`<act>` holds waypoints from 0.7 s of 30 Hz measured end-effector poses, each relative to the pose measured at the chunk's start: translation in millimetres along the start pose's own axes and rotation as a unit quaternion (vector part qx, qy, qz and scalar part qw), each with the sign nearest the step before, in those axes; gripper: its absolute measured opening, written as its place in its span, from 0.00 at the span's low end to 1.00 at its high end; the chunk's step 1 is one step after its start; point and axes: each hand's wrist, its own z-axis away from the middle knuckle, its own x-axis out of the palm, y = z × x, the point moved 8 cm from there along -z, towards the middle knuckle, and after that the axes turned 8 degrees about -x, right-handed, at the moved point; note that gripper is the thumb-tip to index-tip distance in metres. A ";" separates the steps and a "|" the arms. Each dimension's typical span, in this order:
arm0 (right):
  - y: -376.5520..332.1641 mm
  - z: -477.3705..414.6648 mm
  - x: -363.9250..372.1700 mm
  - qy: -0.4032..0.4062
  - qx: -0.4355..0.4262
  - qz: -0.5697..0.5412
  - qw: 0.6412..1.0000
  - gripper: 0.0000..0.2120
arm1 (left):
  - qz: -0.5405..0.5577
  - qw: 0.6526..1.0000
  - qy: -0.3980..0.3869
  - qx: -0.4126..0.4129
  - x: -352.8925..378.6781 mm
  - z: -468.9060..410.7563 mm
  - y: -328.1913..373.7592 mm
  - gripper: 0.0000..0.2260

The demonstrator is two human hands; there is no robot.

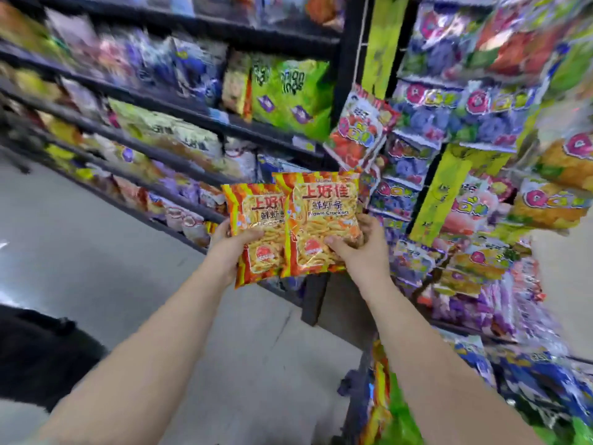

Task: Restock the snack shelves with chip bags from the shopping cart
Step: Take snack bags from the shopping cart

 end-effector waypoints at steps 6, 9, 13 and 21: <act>-106.7 -69.9 123.2 0.005 -0.086 0.010 0.996 0.29 | -0.040 0.992 0.020 0.118 -66.2 -45.8 170.3 0.40; -163.2 -109.5 171.7 0.017 -0.131 0.015 0.991 0.33 | -0.032 0.985 0.012 0.168 -88.2 -63.1 253.7 0.40; -237.9 -159.7 222.5 0.034 -0.179 0.016 0.983 0.30 | -0.027 0.971 -0.006 0.238 -109.8 -79.3 361.0 0.38; -372.1 -245.8 266.0 0.054 -0.254 -0.024 0.965 0.29 | -0.024 0.946 -0.069 0.315 -99.8 -100.8 543.0 0.31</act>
